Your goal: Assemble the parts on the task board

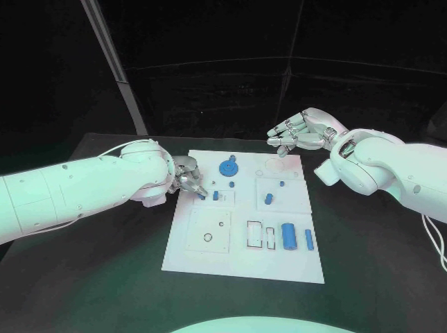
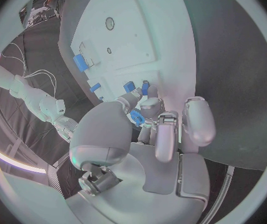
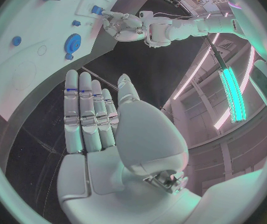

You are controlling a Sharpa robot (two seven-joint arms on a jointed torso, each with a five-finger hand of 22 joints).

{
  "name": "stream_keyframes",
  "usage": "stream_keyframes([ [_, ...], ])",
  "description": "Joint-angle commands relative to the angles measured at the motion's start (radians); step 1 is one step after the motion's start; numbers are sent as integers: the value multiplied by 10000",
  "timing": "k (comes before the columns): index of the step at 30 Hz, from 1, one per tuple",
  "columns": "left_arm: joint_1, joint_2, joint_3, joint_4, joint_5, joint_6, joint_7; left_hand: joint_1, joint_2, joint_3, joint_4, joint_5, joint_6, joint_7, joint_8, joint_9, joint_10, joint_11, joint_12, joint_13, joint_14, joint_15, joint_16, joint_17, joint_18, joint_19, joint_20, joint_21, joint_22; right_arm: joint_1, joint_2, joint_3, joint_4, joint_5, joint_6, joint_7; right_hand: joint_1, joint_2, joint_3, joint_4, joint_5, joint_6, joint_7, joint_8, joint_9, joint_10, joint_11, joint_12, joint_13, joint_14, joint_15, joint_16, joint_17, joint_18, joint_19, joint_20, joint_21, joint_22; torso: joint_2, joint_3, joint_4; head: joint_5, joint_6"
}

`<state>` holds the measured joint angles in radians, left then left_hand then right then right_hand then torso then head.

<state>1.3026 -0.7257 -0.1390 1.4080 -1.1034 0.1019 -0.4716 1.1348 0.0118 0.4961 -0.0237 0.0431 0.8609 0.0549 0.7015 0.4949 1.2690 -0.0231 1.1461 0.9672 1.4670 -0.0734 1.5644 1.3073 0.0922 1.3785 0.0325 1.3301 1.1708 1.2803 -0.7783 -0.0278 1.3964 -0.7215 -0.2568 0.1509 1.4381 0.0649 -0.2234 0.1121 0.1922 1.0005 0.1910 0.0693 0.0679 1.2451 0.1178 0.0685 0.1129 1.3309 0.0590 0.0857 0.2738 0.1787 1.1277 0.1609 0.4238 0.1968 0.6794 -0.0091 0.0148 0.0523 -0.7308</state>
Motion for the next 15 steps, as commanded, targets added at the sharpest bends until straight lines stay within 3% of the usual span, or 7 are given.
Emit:
stream_keyframes([
  [1,-49,15,-36,42,-72,258,-49,50,-16,798,-723,45,12,-47,47,-8,54,12,44,22,1038,-52,64,2635,-77,68,1,34,12,17,13,5,4,-7,69,87,-60,35,-26,-28,53,-97,-5,-15,-7,-42,-1,-13,-15,-45,-3,-38,14,34,-50,3,-64,-9,3,-4,-1,-5,2],
  [15,-52,53,-34,46,-71,387,-41,-3,-20,883,-673,46,54,-56,104,22,87,7,60,39,1038,-53,64,2635,-78,71,-1,35,20,16,24,4,-7,-7,71,91,-60,35,-26,-28,53,-97,-5,-15,-7,-42,-1,-13,-15,-45,-3,-38,14,34,-50,3,-64,-9,0,5,2,-13,-16],
])
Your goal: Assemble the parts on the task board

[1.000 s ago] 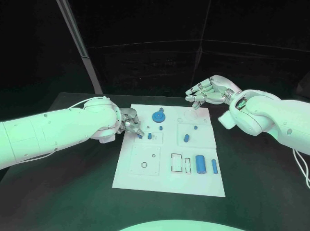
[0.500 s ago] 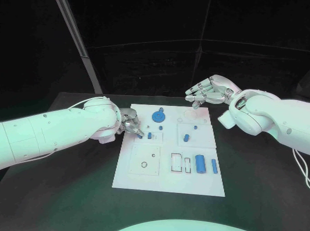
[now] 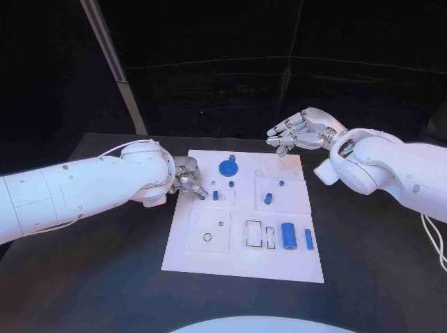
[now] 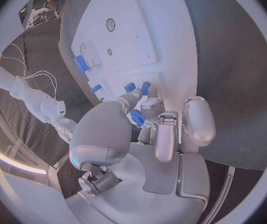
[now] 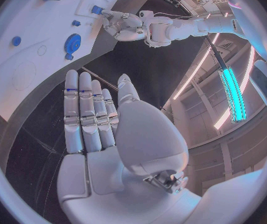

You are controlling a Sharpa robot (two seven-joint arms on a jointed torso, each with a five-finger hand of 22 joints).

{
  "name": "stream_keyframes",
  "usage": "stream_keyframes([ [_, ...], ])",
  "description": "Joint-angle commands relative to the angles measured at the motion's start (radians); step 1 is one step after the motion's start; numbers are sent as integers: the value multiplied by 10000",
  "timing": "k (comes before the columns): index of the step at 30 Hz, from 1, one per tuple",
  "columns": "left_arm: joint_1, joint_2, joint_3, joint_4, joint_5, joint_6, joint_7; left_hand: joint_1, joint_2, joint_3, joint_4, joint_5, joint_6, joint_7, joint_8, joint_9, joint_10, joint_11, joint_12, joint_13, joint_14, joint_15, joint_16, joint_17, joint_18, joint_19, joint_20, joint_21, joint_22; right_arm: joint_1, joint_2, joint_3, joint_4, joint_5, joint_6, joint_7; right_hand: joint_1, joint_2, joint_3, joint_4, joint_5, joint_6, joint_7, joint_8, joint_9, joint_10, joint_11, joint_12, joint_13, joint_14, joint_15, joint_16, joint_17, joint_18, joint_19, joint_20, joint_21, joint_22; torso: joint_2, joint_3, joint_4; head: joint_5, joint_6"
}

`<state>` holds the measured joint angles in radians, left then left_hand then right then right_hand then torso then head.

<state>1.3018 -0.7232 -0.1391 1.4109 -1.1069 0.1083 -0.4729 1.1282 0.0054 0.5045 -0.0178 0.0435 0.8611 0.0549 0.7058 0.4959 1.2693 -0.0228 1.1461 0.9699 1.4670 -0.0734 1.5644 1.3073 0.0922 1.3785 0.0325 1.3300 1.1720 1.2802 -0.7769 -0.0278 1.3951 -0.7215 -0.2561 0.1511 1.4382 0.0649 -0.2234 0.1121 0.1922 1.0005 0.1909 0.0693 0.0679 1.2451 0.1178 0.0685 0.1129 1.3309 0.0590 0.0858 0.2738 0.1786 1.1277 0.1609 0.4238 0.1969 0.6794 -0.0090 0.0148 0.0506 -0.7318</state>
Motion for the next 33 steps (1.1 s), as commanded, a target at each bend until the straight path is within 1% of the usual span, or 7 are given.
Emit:
stream_keyframes([
  [1,-43,31,-33,11,-36,333,-30,62,45,808,-729,43,54,-57,67,16,88,3,63,14,1038,-53,64,2635,-80,74,-1,39,14,17,11,5,5,-7,63,89,-61,35,-26,-28,53,-96,-5,-15,-6,-42,-1,-13,-15,-45,-3,-38,14,35,-50,4,-64,-10,0,4,2,3,-5],
  [11,-42,144,-32,-111,-33,415,-66,17,34,903,-688,42,55,-64,124,59,103,-3,70,19,1038,-58,64,2635,-79,73,-5,36,14,17,23,5,-4,-7,63,93,-75,51,-30,-22,51,-107,0,-12,-6,-54,4,-7,-16,-50,2,-49,15,36,-48,10,-83,-23,5,3,-5,-12,-27],
  [17,-39,292,-31,-260,8,462,-162,-179,37,1035,-503,39,16,-70,254,174,83,-6,37,-40,1038,-63,64,2635,-70,54,-12,6,-22,17,33,5,-3,-7,67,93,-75,51,-30,-22,51,-107,0,-12,-6,-54,4,-7,-16,-50,2,-49,15,36,-48,10,-83,-23,-1,7,-3,-10,-37],
  [20,-38,363,-31,-336,23,487,-217,-210,36,1055,-474,37,1,-73,275,196,79,-8,34,-45,1038,-64,64,2635,-69,51,-13,1,-26,17,35,5,-1,-7,74,93,-75,51,-30,-22,51,-107,0,-12,-6,-54,4,-7,-16,-50,2,-49,15,36,-48,10,-83,-23,3,6,-6,-12,-46],
  [24,-38,424,-31,-413,32,520,-258,-226,39,1068,-458,37,-9,-74,286,208,71,-9,25,-59,1038,-66,64,2635,-67,45,-14,-7,-37,17,34,5,2,-7,87,95,-75,51,-30,-22,51,-107,0,-12,-6,-54,4,-7,-16,-50,2,-49,15,36,-48,10,-83,-23,-1,4,-3,-22,-55],
  [28,-38,452,-31,-445,37,608,-277,-230,38,1072,-454,37,-15,-74,290,212,69,-9,23,-61,1038,-66,64,2635,-69,49,-15,-2,-28,17,30,5,3,-7,98,95,-75,51,-30,-22,51,-107,0,-12,-6,-54,4,-7,-16,-50,2,-49,15,36,-48,10,-83,-23,-2,13,-2,-26,-63],
  [33,-37,471,-32,-474,118,716,-286,-247,17,1078,-447,36,-37,-74,295,223,42,-9,-9,-107,1038,-66,64,2635,-63,36,-16,-19,-54,17,31,5,2,-7,107,96,-73,50,-32,-24,50,-110,0,-12,-6,-58,5,-7,-16,-53,3,-52,15,36,-48,12,-87,-26,-1,6,1,-38,-70],
])
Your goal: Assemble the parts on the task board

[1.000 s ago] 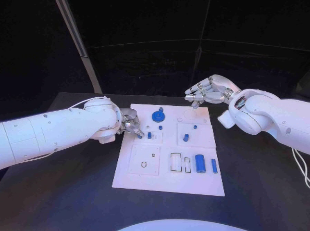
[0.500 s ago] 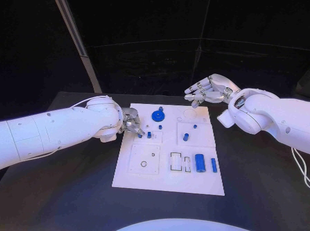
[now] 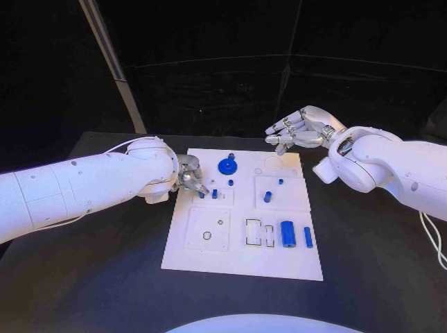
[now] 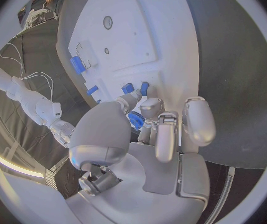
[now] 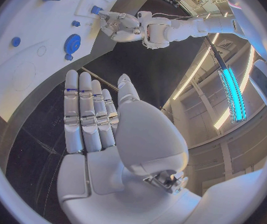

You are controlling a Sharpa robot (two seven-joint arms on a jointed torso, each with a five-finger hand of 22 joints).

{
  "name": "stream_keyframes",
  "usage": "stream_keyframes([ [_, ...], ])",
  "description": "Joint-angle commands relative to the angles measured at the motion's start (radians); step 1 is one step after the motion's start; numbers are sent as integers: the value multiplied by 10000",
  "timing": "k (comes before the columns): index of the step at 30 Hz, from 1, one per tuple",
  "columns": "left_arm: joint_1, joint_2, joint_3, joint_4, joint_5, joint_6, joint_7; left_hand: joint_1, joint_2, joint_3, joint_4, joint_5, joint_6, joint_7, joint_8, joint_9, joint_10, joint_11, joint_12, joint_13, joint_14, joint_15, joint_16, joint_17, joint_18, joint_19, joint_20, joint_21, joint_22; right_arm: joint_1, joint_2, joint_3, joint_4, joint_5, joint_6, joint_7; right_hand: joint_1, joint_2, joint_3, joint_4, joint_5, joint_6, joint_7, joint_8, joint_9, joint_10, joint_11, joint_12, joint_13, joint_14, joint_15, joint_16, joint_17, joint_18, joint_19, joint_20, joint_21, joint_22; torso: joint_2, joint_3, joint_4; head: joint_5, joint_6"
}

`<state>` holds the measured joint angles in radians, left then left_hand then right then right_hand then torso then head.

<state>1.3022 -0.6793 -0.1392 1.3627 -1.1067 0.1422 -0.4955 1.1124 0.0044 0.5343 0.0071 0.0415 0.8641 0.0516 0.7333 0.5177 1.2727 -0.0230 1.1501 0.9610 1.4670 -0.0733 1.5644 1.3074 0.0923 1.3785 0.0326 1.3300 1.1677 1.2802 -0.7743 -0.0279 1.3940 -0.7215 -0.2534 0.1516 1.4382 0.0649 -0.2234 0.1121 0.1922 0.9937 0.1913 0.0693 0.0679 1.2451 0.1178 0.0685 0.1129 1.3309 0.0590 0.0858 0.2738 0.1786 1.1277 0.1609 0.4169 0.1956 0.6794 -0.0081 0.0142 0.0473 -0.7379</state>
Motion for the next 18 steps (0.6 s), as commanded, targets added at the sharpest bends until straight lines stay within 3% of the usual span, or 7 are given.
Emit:
stream_keyframes([
  [1,-41,33,-31,4,139,387,-60,-109,10,782,-683,54,-84,-39,21,11,-9,-5,-69,-43,1038,-66,64,2634,-62,32,-16,-25,-18,18,5,5,13,-7,82,90,-72,48,-33,-27,49,-46,-2,-11,-5,-63,6,-7,-17,-55,4,-56,14,36,-49,13,-23,-17,-1,-2,8,-7,-11],
  [4,-41,20,-31,-7,245,382,-60,-285,-205,670,-624,55,-138,-28,11,21,-80,12,-150,-150,1038,-59,64,2634,-57,14,-15,-50,-49,18,0,5,13,-7,84,87,-72,48,-33,-27,49,-46,-2,-11,-5,-63,6,-7,-17,-55,4,-56,14,36,-49,13,-23,-17,-1,-4,9,-10,-9],
  [10,-40,-25,-32,-15,406,97,-48,-1537,-1014,-414,58,50,72,12,71,40,-101,54,-161,-216,1036,-29,60,2627,-55,9,3,-74,-65,18,-4,5,9,-7,83,86,-75,45,-37,-26,48,-50,0,-12,-6,-68,9,-8,-17,-58,6,-59,14,36,-49,14,-28,-19,-4,-10,17,-17,-6],
  [15,-41,-53,-31,-8,506,-209,-46,-2196,-1397,-1308,499,55,93,-3,65,43,-128,50,-156,-252,1038,-44,64,2634,-64,54,0,-37,7,18,4,5,0,-7,84,89,-86,42,-44,-23,47,-61,6,-15,-7,-81,14,-10,-19,-68,12,-67,12,35,-53,18,-37,-25,0,-13,13,-15,2],
  [18,-41,-83,-30,3,619,-472,-32,-2300,-1400,-1869,721,55,98,-41,72,55,-149,2,-141,-257,1038,-70,64,2634,-65,78,-24,-23,38,18,7,5,-5,-7,86,91,-101,42,-52,-17,49,-74,12,-18,-8,-95,22,-11,-21,-83,19,-79,10,33,-60,24,-50,-33,-2,-10,7,-24,1],
])
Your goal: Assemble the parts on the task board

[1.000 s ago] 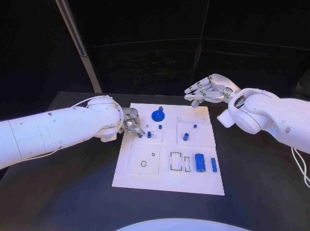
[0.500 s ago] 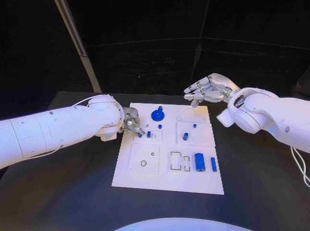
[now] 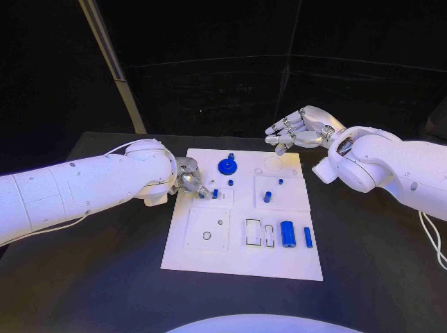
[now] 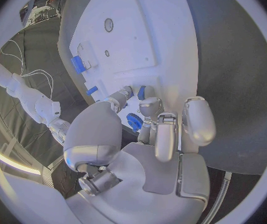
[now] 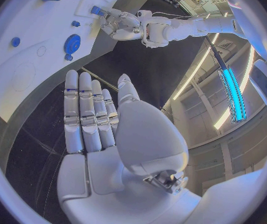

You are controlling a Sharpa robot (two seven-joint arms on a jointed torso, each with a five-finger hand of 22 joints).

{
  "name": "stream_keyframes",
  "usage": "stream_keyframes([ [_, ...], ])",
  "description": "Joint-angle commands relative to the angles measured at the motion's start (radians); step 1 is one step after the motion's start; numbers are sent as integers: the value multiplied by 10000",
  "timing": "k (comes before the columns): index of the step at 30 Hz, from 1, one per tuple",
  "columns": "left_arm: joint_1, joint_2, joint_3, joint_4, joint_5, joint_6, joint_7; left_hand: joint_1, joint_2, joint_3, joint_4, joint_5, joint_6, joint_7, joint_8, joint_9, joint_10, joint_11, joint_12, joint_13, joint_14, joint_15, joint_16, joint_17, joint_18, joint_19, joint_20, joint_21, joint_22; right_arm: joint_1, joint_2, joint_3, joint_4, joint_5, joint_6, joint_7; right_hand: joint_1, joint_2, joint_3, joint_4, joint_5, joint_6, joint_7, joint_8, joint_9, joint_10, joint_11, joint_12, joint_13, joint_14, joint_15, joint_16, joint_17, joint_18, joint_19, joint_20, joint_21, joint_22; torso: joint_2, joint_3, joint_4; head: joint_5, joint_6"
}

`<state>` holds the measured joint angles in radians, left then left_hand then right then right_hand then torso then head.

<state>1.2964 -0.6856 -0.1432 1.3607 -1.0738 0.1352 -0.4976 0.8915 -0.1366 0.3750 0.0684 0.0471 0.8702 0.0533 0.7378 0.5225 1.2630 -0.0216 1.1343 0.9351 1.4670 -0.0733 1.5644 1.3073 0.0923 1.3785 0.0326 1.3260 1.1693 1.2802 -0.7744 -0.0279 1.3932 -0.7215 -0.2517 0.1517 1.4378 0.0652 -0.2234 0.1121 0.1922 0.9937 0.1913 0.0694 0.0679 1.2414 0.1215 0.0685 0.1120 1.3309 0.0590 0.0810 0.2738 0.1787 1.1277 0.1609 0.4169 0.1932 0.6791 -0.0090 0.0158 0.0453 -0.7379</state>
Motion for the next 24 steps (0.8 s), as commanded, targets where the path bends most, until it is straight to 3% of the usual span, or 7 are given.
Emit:
stream_keyframes([
  [1,16,-32,10,28,312,-486,3,-96,5,-420,153,1,36,-68,29,10,-53,-9,25,6,1038,-84,64,2635,-70,87,-27,23,36,18,8,5,1,-7,70,92,-100,39,-54,-16,50,-79,15,-18,-8,-63,-12,-12,-12,-90,22,-36,9,32,-63,26,-56,-12,2,-3,-11,-3,5],
  [9,15,-179,15,121,660,-1290,419,415,417,-1252,347,10,-116,-42,-58,-11,-248,2,-146,-266,1036,-88,60,2627,-57,60,-49,-43,-34,17,5,5,-8,-7,74,93,-102,39,-55,-16,51,-83,17,-19,-9,-67,-10,-12,-12,-97,25,-41,7,32,-67,28,-62,-16,0,2,-7,-24,15],
  [12,15,-252,17,171,999,-1606,727,797,623,-1556,345,19,-404,112,-290,-156,-787,138,-735,-1036,1005,25,-11,2509,-12,-71,32,-229,-288,17,2,5,-9,-7,75,92,-102,39,-55,-16,51,-83,17,-19,-9,-68,-10,-12,-12,-98,25,-42,7,32,-67,28,-63,-16,1,3,-4,-36,32],
  [16,15,-375,22,264,1295,-1884,1097,1155,727,-1852,301,16,-567,219,-439,-288,-1372,235,-1382,-1899,928,106,-186,2227,72,-277,115,-521,-688,17,-4,5,-10,-7,79,91,-105,40,-57,-16,52,-89,19,-19,-9,-73,-7,-11,-13,-109,29,-50,5,31,-73,31,-70,-21,-3,1,-8,-50,34],
  [18,18,-462,25,332,1415,-2033,1350,1420,776,-1994,227,27,-687,296,-521,-367,-1825,307,-1853,-2492,818,166,-423,1867,173,-544,173,-893,-1193,17,-9,5,-11,-7,78,91,-105,40,-57,-16,52,-89,19,-19,-9,-73,-7,-11,-13,-109,29,-50,5,31,-73,31,-70,-21,-1,2,-5,-59,39],
  [20,26,-550,28,397,1598,-2197,1689,1656,788,-2134,152,28,-848,379,-599,-453,-2022,382,-1968,-2606,724,227,-623,1579,252,-764,232,-1217,-1607,17,-14,5,-11,-7,76,90,-105,40,-57,-16,52,-89,19,-19,-9,-73,-7,-11,-13,-109,29,-50,5,31,-73,31,-70,-21,-4,7,-2,-66,43],
  [24,48,-617,31,429,1864,-2618,2700,2205,920,-2356,-9,45,-1226,593,-766,-694,-2606,617,-2266,-2885,-1,396,-2023,-264,652,-1954,409,-2975,-3787,17,-19,4,-13,-7,69,90,-105,40,-57,-16,52,-89,19,-19,-9,-73,-7,-11,-13,-109,29,-50,5,31,-73,31,-70,-21,-6,8,3,-75,68],
])
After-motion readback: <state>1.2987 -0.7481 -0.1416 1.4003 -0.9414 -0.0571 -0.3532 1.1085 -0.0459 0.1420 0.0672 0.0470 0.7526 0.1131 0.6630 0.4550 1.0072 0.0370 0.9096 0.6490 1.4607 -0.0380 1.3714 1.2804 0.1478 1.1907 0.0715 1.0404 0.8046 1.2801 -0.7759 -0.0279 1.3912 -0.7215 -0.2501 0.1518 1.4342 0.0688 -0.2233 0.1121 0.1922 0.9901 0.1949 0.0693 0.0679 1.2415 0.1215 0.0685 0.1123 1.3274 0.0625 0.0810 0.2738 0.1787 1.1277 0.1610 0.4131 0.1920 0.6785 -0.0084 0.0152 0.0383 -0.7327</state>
